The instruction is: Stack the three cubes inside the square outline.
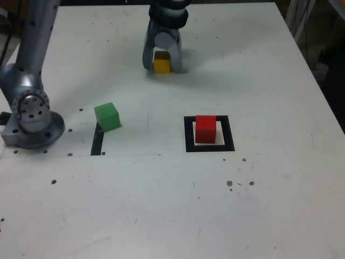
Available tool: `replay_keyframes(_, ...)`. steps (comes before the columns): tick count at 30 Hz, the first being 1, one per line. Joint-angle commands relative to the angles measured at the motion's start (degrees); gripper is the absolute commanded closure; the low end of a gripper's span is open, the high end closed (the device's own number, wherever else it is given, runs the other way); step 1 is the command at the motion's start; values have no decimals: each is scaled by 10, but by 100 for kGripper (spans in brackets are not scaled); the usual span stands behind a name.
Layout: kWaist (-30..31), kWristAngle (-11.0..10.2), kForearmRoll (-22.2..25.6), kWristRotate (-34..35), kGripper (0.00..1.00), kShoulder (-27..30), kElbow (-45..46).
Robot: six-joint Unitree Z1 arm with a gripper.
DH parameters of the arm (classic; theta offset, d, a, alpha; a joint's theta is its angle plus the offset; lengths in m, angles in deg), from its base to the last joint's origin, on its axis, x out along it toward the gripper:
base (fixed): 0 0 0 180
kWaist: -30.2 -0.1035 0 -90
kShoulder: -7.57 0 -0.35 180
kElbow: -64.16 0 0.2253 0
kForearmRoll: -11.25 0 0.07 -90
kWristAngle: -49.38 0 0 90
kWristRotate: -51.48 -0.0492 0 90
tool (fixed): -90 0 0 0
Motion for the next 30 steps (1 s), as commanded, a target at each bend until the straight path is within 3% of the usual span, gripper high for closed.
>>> replay_keyframes(1, -1, 1, 10, 5, 71, -1, -2)
replay_keyframes(10, 4, -2, 22, 15, 78, -1, -9)
replay_keyframes(15, 34, -4, 65, 35, 78, 17, -30)
replay_keyframes(24, 216, 2, 189, 145, 77, 107, -106)
replay_keyframes(30, 350, 28, 204, 241, 77, 104, -100)
